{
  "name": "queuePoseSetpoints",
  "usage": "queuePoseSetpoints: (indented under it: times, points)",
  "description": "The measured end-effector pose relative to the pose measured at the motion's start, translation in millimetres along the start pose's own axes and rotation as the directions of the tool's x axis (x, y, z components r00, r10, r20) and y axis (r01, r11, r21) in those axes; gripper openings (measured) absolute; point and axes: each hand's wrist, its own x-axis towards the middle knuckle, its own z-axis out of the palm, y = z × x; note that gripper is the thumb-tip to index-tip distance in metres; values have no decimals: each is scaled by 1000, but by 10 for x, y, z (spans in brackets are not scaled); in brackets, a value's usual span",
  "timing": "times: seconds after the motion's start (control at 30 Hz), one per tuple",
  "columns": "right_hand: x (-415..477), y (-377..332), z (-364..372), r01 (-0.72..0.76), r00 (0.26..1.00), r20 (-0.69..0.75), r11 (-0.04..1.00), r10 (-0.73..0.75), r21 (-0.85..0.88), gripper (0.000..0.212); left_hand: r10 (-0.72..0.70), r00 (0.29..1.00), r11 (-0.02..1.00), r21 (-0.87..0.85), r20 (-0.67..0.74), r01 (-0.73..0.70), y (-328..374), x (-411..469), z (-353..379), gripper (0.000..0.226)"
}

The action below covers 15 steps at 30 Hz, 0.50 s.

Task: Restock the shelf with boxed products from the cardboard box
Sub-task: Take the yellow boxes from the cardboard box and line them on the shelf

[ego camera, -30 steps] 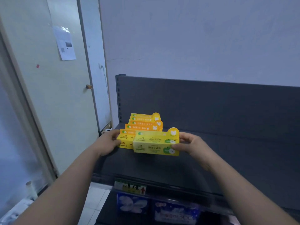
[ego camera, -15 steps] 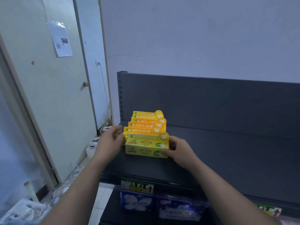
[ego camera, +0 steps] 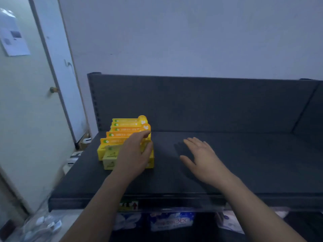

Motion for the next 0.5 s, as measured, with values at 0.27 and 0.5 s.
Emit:
queuePoseSetpoints:
  times: [0.27, 0.5]
  points:
    - [-752, 774, -295, -198, 978, -83, 975, 189, -104, 60, 206, 970, 977, 28, 131, -211, 841, 10, 757, 55]
    - [-1577, 1674, -732, -370, 924, -138, 925, 356, -88, 60, 314, 911, 946, -173, 269, -275, 1910, -207, 1611, 47]
